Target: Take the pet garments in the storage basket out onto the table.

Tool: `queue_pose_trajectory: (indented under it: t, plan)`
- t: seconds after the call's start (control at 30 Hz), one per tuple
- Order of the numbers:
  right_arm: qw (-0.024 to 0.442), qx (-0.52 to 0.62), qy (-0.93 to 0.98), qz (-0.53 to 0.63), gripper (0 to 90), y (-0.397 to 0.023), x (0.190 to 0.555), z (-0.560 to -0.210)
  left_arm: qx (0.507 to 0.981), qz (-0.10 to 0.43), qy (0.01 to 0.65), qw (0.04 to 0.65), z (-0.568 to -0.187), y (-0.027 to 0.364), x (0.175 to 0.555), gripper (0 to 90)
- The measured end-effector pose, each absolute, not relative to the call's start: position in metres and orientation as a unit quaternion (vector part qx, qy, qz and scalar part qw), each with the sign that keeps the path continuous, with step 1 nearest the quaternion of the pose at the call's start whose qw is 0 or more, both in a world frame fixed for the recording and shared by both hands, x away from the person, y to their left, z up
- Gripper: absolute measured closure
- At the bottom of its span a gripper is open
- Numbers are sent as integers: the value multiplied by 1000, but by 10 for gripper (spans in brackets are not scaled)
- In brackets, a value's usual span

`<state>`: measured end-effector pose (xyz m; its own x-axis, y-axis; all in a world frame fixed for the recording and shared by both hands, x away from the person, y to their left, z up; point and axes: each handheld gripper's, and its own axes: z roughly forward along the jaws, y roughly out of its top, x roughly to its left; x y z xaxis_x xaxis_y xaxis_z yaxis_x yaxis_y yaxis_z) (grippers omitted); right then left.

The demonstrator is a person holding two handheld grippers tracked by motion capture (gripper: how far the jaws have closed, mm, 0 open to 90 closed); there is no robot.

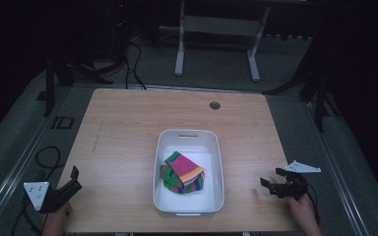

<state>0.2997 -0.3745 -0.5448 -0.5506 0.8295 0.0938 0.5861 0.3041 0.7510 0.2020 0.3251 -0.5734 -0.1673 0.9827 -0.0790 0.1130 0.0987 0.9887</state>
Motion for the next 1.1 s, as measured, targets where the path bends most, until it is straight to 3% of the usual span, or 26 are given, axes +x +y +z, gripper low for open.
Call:
queue_pose_trajectory:
  t: [0.13,0.33,0.87,1.1]
  plan:
    - [147,431,800,391,132,-368,300,-543,463,485,590,449,-573,325,202,18]
    - [95,379,825,407,132,-344,302,-533,463,484,590,450,-573,326,202,18]
    - [82,268,848,450,129,-290,296,-462,463,485,590,450,-574,326,201,18]
    - [77,241,858,447,132,-263,299,-448,463,485,590,450,-574,326,201,18]
